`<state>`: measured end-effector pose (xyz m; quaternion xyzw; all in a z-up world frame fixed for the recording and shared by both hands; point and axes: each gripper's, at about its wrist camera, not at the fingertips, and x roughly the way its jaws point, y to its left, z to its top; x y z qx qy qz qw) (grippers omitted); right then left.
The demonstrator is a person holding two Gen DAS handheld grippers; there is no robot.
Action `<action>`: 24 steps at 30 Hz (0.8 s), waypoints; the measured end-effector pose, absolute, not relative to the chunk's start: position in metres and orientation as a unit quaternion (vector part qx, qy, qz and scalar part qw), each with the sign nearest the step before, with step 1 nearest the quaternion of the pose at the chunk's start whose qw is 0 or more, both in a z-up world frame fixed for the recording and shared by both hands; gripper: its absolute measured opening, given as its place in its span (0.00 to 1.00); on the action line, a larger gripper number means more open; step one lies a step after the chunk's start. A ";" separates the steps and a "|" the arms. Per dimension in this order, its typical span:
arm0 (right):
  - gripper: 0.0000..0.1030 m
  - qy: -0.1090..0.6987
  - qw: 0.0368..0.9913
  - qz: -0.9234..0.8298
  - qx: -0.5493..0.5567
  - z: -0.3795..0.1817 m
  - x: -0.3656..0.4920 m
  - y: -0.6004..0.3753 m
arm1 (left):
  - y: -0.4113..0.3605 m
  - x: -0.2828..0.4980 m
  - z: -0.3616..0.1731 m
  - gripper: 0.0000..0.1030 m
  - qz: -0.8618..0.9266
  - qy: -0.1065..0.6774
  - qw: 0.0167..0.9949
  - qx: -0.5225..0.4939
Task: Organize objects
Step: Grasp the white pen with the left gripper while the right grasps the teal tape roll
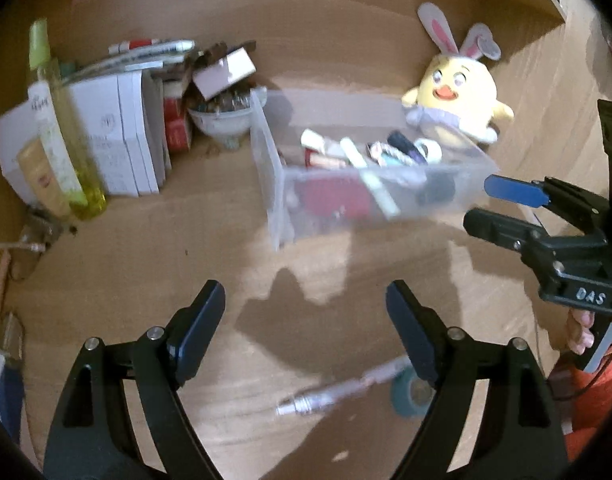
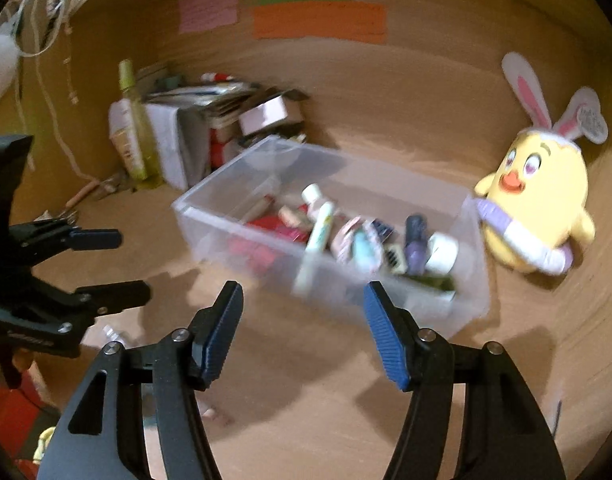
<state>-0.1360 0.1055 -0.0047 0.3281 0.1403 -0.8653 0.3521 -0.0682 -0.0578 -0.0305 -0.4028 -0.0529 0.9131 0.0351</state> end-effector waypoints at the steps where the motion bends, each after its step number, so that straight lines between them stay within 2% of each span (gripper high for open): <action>1: 0.57 0.140 0.352 -0.865 0.328 -0.005 -0.136 0.106 | -0.057 -0.066 -0.033 0.81 0.911 -0.054 0.039 -0.406; 5: 0.57 0.139 0.360 -0.855 0.346 -0.020 -0.111 0.108 | -0.052 -0.054 -0.044 0.79 0.902 -0.048 0.056 -0.424; 10: 0.57 0.139 0.356 -0.853 0.354 -0.026 -0.100 0.114 | -0.047 -0.042 -0.054 0.68 0.895 -0.019 0.064 -0.441; 12: 0.57 0.135 0.356 -0.853 0.357 -0.027 -0.098 0.118 | -0.045 -0.041 -0.058 0.60 0.893 -0.005 0.061 -0.445; 19: 0.57 0.116 0.353 -0.851 0.371 -0.030 -0.090 0.129 | -0.038 -0.046 -0.063 0.52 0.887 0.008 0.093 -0.452; 22: 0.57 0.111 0.359 -0.844 0.382 -0.034 -0.085 0.130 | -0.037 -0.050 -0.062 0.38 0.889 0.012 0.092 -0.448; 24: 0.57 0.111 0.362 -0.842 0.384 -0.035 -0.084 0.129 | -0.040 -0.051 -0.062 0.21 0.891 0.008 0.085 -0.446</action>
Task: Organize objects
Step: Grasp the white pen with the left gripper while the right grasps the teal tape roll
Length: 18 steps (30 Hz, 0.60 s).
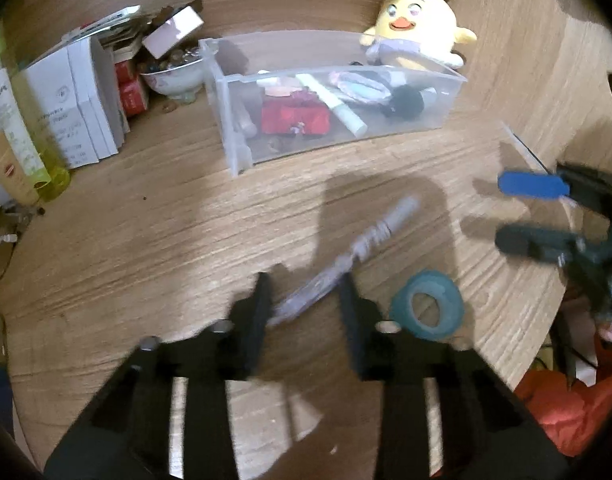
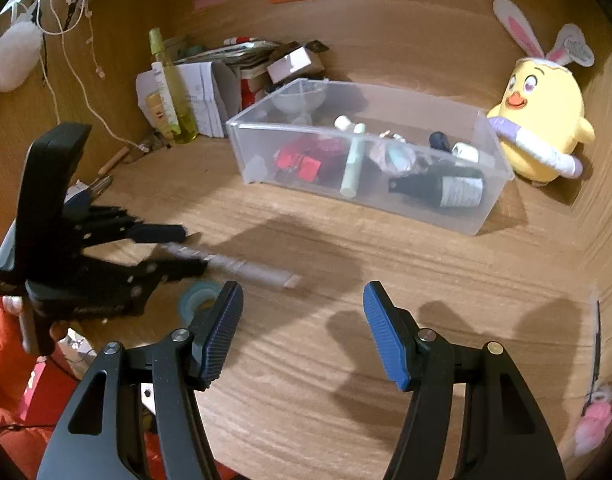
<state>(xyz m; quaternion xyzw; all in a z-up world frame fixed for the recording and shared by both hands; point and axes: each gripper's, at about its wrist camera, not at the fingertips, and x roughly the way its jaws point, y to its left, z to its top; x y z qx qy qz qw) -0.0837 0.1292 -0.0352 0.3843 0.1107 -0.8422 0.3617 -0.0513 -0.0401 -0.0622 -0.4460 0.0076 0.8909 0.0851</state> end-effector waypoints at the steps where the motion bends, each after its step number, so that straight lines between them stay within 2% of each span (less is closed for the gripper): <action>1: 0.57 0.110 0.366 -0.839 0.388 -0.037 -0.081 0.127 | -0.042 -0.051 -0.062 0.18 0.892 0.003 0.080 -0.444; 2: 0.57 0.110 0.373 -0.834 0.393 -0.039 -0.079 0.124 | -0.045 -0.051 -0.062 0.13 0.893 -0.004 0.075 -0.444; 12: 0.58 0.144 0.423 -0.795 0.409 -0.058 -0.059 0.088 | -0.059 -0.049 -0.061 0.13 0.883 -0.035 0.081 -0.461; 16: 0.58 0.154 0.423 -0.793 0.410 -0.066 -0.058 0.077 | -0.055 -0.062 -0.062 0.13 0.881 -0.021 0.086 -0.464; 18: 0.47 0.156 0.417 -0.795 0.411 -0.069 -0.060 0.076 | -0.051 -0.069 -0.063 0.13 0.881 -0.012 0.093 -0.464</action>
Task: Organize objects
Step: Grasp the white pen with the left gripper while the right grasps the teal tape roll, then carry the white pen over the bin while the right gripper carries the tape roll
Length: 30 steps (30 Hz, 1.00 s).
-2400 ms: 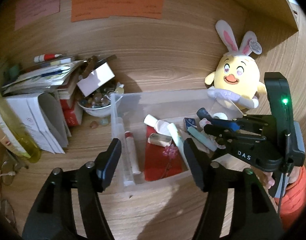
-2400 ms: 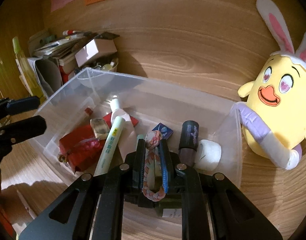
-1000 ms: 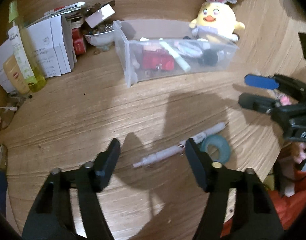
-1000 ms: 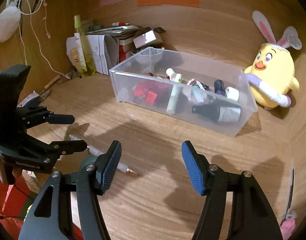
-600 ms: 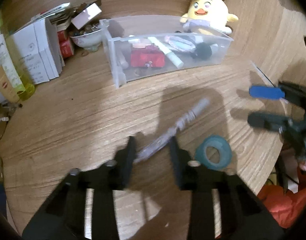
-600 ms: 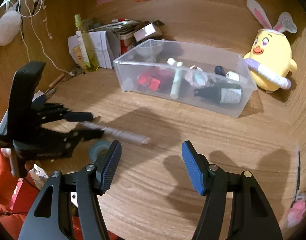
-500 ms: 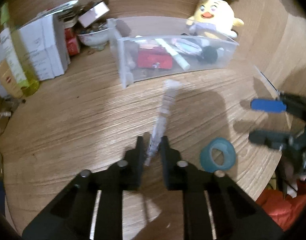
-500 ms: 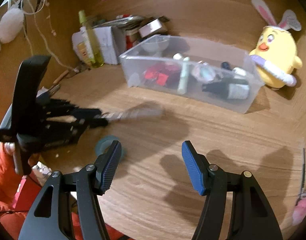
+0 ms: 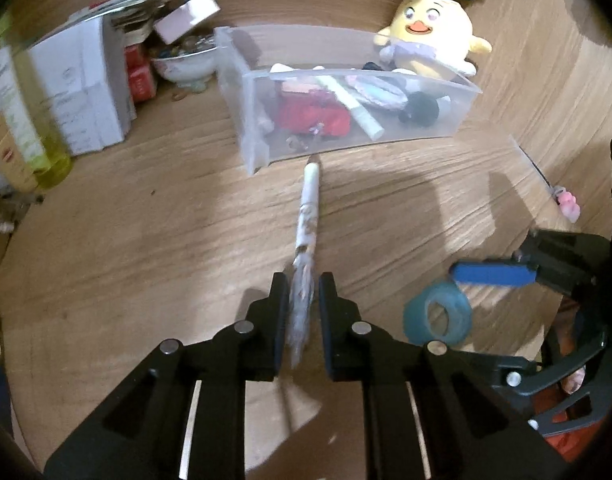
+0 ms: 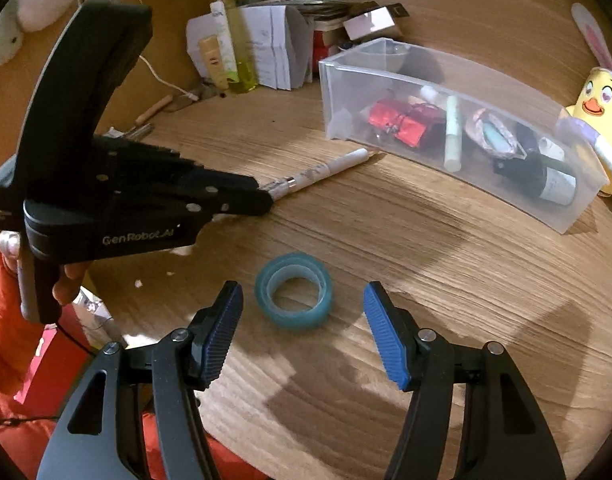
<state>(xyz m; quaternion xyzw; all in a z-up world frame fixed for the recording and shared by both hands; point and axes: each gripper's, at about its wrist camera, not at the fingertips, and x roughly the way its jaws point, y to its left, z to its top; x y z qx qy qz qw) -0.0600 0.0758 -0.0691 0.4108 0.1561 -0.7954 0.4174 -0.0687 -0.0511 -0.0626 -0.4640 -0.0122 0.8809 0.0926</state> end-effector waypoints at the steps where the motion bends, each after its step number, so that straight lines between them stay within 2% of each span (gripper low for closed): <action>1: 0.37 0.157 0.418 -0.795 0.411 -0.069 -0.060 0.075 | -0.050 -0.072 -0.063 0.13 0.881 -0.010 0.093 -0.464; 6: 0.35 0.162 0.409 -0.801 0.406 -0.068 -0.062 0.075 | -0.044 -0.090 -0.064 0.13 0.883 0.002 0.098 -0.459; 15: 0.35 0.125 0.379 -0.827 0.396 -0.054 -0.090 0.096 | -0.040 -0.089 -0.062 0.10 0.891 0.016 0.079 -0.446; 30: 0.35 0.075 0.333 -0.873 0.348 -0.010 -0.134 0.130 | -0.036 -0.067 -0.013 0.10 0.921 -0.016 0.083 -0.381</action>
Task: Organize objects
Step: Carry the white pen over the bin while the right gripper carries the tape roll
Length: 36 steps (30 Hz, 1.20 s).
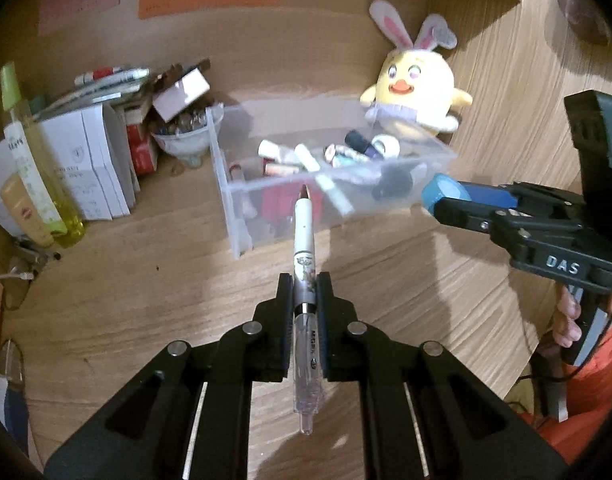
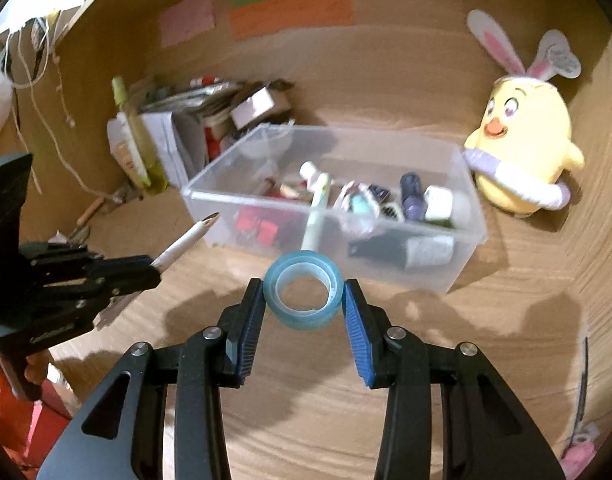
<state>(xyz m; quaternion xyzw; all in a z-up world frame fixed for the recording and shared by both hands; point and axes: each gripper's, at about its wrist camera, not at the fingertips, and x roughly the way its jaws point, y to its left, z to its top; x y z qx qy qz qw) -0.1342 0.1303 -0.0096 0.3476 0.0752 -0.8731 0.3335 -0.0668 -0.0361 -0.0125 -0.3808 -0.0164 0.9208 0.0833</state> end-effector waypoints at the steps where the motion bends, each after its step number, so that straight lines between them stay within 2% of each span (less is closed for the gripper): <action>1: 0.35 0.072 0.333 -0.875 0.345 -0.007 -0.137 0.132 | -0.036 -0.068 -0.010 0.10 0.922 -0.018 0.084 -0.377; 19: 0.35 0.056 0.338 -0.888 0.307 0.030 -0.181 0.129 | -0.031 -0.108 0.020 0.10 0.935 -0.038 0.084 -0.342; 36: 0.35 0.072 0.328 -0.892 0.304 0.034 -0.228 0.115 | -0.038 -0.167 0.026 0.10 0.929 -0.064 0.084 -0.354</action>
